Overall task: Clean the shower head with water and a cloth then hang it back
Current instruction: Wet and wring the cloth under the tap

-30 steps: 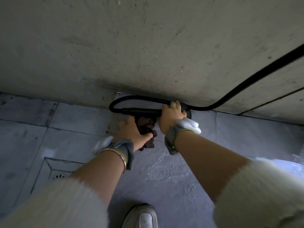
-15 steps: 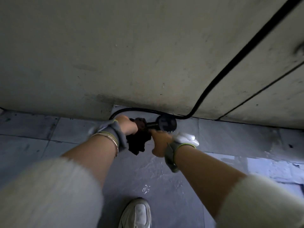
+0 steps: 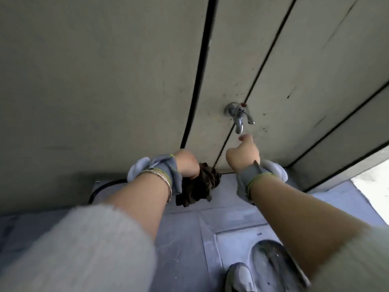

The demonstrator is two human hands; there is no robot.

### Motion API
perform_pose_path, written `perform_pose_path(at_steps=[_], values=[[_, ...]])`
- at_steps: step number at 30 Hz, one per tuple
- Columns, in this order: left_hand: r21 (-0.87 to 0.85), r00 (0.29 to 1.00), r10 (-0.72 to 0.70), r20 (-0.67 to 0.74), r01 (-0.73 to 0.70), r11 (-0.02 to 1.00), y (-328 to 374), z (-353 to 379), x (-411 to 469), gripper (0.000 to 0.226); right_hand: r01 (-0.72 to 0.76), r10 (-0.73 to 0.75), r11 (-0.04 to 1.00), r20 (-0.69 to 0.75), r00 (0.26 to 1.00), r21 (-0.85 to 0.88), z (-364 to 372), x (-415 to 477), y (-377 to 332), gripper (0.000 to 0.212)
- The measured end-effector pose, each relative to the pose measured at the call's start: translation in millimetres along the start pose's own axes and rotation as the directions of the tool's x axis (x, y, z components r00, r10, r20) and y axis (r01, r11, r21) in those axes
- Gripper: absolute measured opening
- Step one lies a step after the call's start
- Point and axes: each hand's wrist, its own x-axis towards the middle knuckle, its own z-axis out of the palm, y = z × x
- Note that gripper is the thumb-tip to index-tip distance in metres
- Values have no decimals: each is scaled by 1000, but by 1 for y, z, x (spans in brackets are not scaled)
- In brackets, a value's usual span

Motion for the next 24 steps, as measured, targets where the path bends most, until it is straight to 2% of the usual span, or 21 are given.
perform_pose_path(at_steps=[2, 4, 7, 9, 12, 18, 22, 24], values=[[-67, 998, 57, -25, -58, 996, 9, 29, 8, 25, 44, -22, 974, -101, 995, 221, -18, 14, -2, 51], [-123, 986, 87, -144, -105, 987, 17, 51, 19, 17, 141, -121, 920, -77, 990, 367, -23, 25, -9, 58], [-235, 970, 74, -230, -129, 963, 32, 79, 46, 12, 226, -213, 844, -82, 973, 486, -27, 45, -11, 43], [-280, 973, 65, -220, -126, 952, 43, 92, 61, 12, 245, -191, 824, -156, 969, 511, -28, 56, -3, 34], [-368, 980, 47, -193, -117, 922, 51, 96, 74, 18, 312, -244, 820, -201, 949, 479, -26, 65, 4, 31], [-459, 998, 36, -53, -56, 887, 64, 105, 94, 17, 335, -308, 761, -145, 940, 556, -34, 80, 14, 28], [-471, 994, 39, -105, -84, 878, 67, 107, 104, 17, 289, -310, 705, -85, 947, 648, -37, 82, 22, 22], [-507, 991, 38, -126, -97, 856, 66, 107, 106, 15, 210, -262, 701, -28, 965, 682, -29, 82, 32, 21]])
